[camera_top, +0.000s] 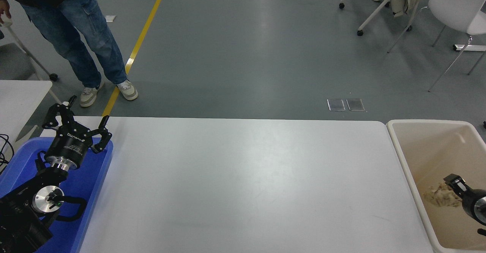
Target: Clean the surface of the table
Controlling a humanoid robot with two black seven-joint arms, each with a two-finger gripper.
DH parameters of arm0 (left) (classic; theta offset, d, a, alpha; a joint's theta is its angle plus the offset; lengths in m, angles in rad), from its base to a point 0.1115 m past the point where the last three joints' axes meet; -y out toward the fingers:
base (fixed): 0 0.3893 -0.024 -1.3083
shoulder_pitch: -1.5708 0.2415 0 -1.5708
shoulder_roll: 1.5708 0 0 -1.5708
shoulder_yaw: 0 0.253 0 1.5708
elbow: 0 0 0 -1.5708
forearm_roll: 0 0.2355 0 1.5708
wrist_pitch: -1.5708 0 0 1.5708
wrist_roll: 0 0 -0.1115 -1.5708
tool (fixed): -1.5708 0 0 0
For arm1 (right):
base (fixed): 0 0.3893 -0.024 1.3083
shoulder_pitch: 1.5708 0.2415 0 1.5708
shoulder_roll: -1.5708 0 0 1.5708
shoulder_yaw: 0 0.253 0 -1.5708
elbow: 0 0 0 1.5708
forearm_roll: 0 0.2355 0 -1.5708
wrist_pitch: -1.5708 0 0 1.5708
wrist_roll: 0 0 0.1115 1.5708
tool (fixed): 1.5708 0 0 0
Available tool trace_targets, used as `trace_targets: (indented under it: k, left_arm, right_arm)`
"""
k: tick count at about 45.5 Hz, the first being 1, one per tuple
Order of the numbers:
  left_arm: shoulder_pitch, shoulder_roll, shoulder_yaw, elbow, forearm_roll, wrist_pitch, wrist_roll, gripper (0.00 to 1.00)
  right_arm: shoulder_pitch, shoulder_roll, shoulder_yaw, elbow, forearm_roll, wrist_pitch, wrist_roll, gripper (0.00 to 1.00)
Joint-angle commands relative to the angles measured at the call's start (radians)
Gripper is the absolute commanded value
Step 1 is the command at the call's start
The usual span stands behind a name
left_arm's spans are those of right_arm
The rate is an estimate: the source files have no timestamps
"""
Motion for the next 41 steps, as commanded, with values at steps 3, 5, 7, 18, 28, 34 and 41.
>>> trace_targets:
  k: [3, 5, 7, 18, 28, 34, 41]
  left_arm:
    - [0.0, 0.001, 0.0, 0.0, 0.0, -0.001, 0.0, 1.0]
    - [0.0, -0.001, 0.0, 0.0, 0.0, -0.001, 0.0, 1.0]
    - [0.0, 0.001, 0.0, 0.0, 0.0, 0.001, 0.0, 1.0]
    - [0.0, 0.001, 0.0, 0.0, 0.0, -0.001, 0.0, 1.0]
    - [0.0, 0.001, 0.0, 0.001, 0.0, 0.001, 0.0, 1.0]
    - [0.0, 0.001, 0.0, 0.0, 0.0, 0.001, 0.0, 1.0]
    - [0.0, -0.001, 0.0, 0.0, 0.0, 0.001, 0.0, 1.0]
  right_arm:
    - [0.025, -0.055, 0.02, 0.009, 0.003, 0.007, 0.0, 0.98]
    - [0.051, -0.082, 0.044, 0.017, 0.003, 0.007, 0.0, 0.98]
    - [0.097, -0.112, 0.079, 0.029, 0.003, 0.009, 0.0, 0.98]
    - [0.292, -0.295, 0.3, 0.147, 0.003, 0.007, 0.003, 0.98]
    - [0.356, -0.336, 0.471, 0.238, 0.003, 0.007, 0.0, 0.98]
    - [0.402, -0.338, 0.595, 0.274, 0.063, -0.004, -0.002, 0.98]
    - [0.408, -0.335, 0.771, 0.339, 0.248, -0.014, -0.003, 0.98]
